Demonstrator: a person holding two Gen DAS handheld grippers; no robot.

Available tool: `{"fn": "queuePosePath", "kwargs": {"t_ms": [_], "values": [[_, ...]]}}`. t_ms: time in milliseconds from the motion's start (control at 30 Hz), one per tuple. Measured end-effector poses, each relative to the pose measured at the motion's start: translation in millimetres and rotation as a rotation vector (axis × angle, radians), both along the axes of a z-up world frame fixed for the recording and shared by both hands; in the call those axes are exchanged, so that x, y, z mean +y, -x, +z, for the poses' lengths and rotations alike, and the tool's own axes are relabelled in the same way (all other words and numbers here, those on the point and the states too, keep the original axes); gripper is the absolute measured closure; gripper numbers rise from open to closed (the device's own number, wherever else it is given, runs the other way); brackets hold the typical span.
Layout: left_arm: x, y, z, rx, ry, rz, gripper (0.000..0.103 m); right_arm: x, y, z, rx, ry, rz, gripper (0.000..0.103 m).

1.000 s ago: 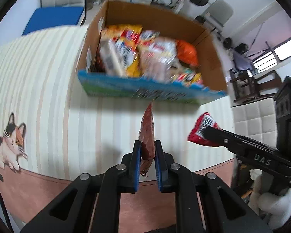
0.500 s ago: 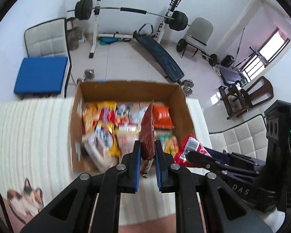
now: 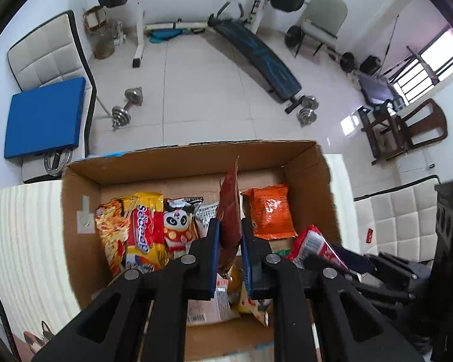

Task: Organize snacks
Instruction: 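Lower both snacks into the box and open both tools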

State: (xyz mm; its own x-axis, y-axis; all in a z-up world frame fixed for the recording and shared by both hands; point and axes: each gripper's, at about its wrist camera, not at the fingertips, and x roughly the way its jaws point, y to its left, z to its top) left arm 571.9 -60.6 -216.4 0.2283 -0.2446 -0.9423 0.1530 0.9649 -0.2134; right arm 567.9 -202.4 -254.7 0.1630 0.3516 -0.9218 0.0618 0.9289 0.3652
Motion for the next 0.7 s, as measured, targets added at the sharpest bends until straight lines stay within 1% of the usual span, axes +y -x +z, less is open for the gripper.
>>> {"fn": "queuePosePath", "kwargs": {"t_ms": [33, 67, 133, 167, 200, 233, 267, 300, 333, 367, 400, 433, 467, 500, 533, 567, 600, 667, 700], "values": [[-3.0, -2.4, -4.6, 0.007, -0.006, -0.004, 0.091, -2.7, -1.4, -4.5, 0.014, -0.006, -0.008, 0.064], [-5.3, -6.1, -9.6, 0.017, -0.018, -0.006, 0.091, -5.2, -2.5, -10.5, 0.026, -0.013, -0.019, 0.060], [-9.1, -11.1, -18.6, 0.045, -0.041, -0.004, 0.091, -7.6, -5.4, -20.2, 0.048, -0.010, -0.024, 0.059], [-11.6, -14.7, -22.8, 0.059, -0.052, -0.008, 0.091, -10.5, -6.4, -24.1, 0.060, -0.003, -0.032, 0.055], [-13.2, -16.9, -25.2, 0.069, -0.061, -0.008, 0.090, -11.3, -6.9, -26.9, 0.065, -0.002, -0.033, 0.049], [-13.8, -18.8, -27.4, 0.076, -0.069, -0.005, 0.090, -11.8, -6.5, -28.8, 0.066, -0.002, -0.034, 0.047], [-14.0, -20.3, -29.8, 0.083, -0.075, 0.000, 0.089, -13.0, -6.7, -29.7, 0.066, 0.009, -0.035, 0.042], [-13.5, -23.6, -31.0, 0.086, -0.074, 0.002, 0.088, -12.8, -5.9, -30.1, 0.066, 0.020, -0.030, 0.032], [-12.5, -24.7, -31.2, 0.086, -0.074, 0.011, 0.086, -11.5, -5.5, -30.7, 0.065, 0.030, -0.022, 0.028], [-11.6, -24.8, -30.6, 0.082, -0.074, 0.017, 0.078, -10.7, -4.5, -31.6, 0.065, 0.036, -0.017, 0.022], [-11.2, -23.5, -29.3, 0.074, -0.077, 0.017, 0.069, -9.7, -3.8, -31.4, 0.066, 0.042, -0.010, 0.020], [-9.8, -23.7, -28.9, 0.069, -0.083, 0.019, 0.065, -7.5, -2.7, -30.3, 0.065, 0.051, -0.002, 0.019], [-8.5, -22.6, -28.5, 0.062, -0.087, 0.020, 0.056, -5.7, -3.1, -30.1, 0.063, 0.070, 0.010, 0.016], [-7.9, -20.9, -27.4, 0.058, -0.088, 0.016, 0.044, -4.1, -2.3, -29.2, 0.061, 0.088, 0.019, 0.013], [-7.2, -19.1, -26.0, 0.052, -0.094, 0.018, 0.038, -2.8, -1.6, -28.0, 0.059, 0.101, 0.025, 0.012], [-6.7, -18.0, -24.6, 0.047, -0.099, 0.018, 0.025, -0.5, 0.7, -26.7, 0.059, 0.115, 0.030, 0.012], [-5.8, -15.3, -23.2, 0.043, -0.103, 0.017, 0.019, 0.3, 1.5, -26.1, 0.061, 0.122, 0.032, 0.012], [-2.9, -8.7, -20.5, 0.034, -0.119, 0.022, 0.015, 2.0, 5.6, -24.1, 0.060, 0.132, 0.035, 0.011], [-1.5, -6.5, -20.7, 0.034, -0.123, 0.023, 0.014, 2.4, 7.3, -23.7, 0.060, 0.141, 0.036, 0.011]]}}
